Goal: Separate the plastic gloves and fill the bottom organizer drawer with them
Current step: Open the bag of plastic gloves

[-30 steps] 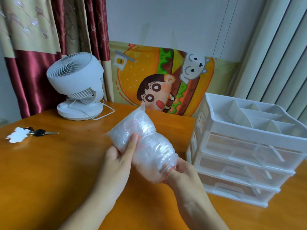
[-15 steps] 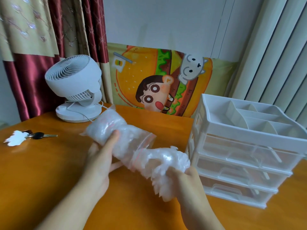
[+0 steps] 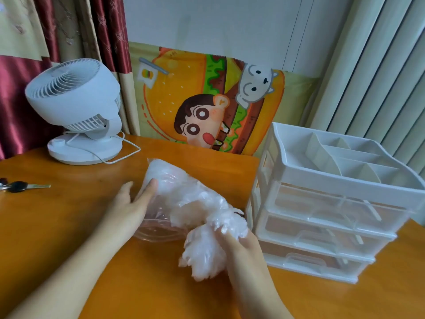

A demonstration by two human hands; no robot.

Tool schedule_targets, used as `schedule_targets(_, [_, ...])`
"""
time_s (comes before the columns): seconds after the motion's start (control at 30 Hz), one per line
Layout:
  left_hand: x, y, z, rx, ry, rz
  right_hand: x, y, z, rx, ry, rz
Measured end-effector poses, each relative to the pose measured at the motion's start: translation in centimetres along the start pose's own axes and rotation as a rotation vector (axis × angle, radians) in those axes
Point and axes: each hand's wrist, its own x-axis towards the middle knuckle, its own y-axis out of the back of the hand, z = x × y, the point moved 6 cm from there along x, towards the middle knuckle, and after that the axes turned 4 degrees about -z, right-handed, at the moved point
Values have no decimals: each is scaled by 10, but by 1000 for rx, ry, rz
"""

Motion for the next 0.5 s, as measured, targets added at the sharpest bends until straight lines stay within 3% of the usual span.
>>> schedule_targets(0.07, [-10,6,13,110,-172,136,0,-2,-2,-251,23,62])
schedule_targets(0.13, [-29,9,35,127,-466,258,1,3,-2,-362,9,182])
schedule_targets(0.23, [-59,-11,54,107,-753,153,0,1,-6,-487,-2,236])
schedule_targets(0.33, [-63,-50,43,208,-755,-60,0,-6,-7,-490,-31,176])
schedule_targets(0.4, [-60,-70,34,317,-780,-109,-4,-8,-13,-483,-12,127])
schedule_targets(0.5, [-58,-76,29,348,-750,-156,-19,10,-32,-560,55,225])
